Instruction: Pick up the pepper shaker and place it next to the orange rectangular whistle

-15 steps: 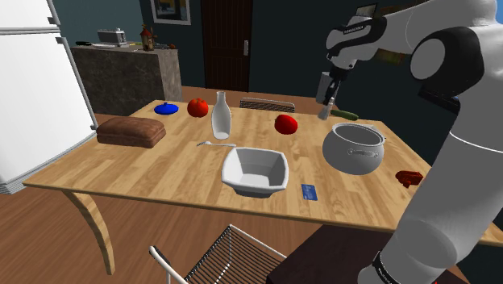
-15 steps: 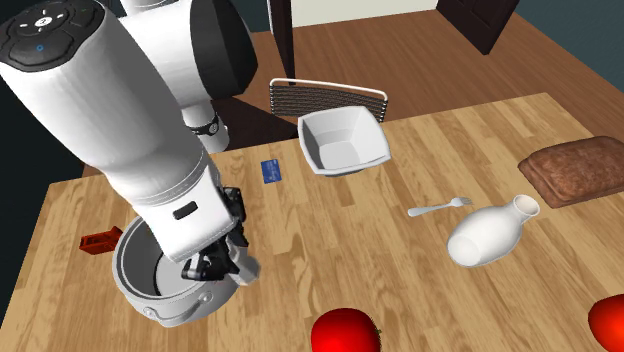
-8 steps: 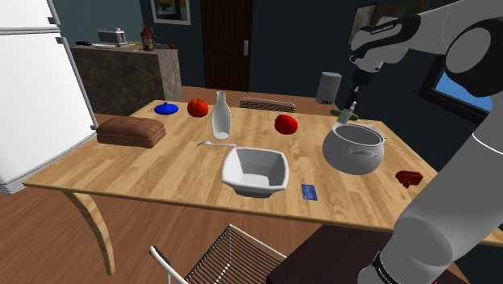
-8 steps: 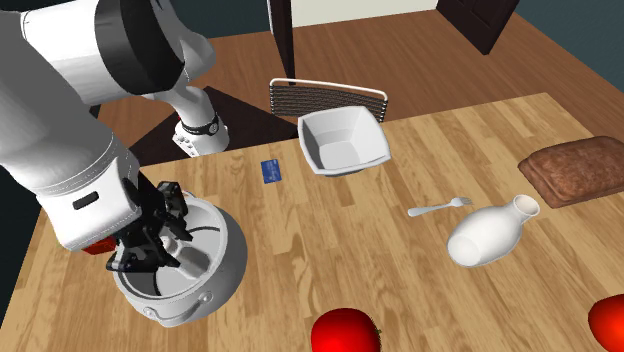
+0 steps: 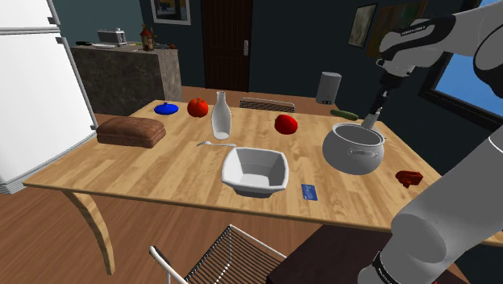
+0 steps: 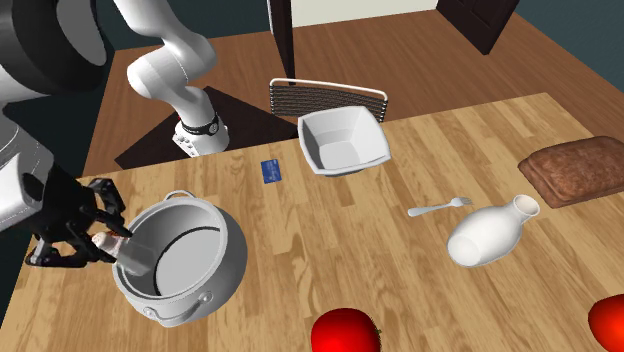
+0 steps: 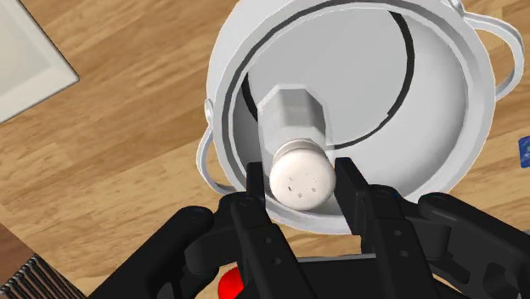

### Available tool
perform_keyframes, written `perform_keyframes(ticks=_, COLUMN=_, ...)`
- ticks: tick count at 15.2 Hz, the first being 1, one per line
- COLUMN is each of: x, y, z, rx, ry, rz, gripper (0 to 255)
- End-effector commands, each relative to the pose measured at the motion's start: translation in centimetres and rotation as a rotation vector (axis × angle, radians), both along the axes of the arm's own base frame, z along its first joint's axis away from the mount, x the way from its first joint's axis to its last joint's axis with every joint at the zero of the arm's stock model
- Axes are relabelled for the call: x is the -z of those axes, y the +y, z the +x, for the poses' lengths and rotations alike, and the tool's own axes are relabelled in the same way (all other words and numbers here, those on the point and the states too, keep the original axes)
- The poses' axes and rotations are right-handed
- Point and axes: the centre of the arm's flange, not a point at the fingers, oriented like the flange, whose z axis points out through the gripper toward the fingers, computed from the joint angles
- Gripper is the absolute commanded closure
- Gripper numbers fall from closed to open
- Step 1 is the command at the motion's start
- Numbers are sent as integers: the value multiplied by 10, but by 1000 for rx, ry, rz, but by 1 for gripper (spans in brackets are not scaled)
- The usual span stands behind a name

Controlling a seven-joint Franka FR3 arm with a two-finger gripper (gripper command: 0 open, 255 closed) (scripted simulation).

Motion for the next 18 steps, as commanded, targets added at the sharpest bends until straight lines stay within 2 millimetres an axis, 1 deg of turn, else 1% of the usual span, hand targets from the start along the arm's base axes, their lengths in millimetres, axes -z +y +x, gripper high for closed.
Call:
perform_keyframes(ticks=1, x=-1, y=-9, z=-25, rx=-2, ry=0, rz=0, gripper=255)
perform_keyframes(ticks=16, x=-2, y=-95, z=-206, rx=-2, ry=0, rz=0, gripper=255)
perform_keyframes(ticks=18, x=9, y=-95, z=-206, rx=-2, ry=0, rz=0, gripper=255)
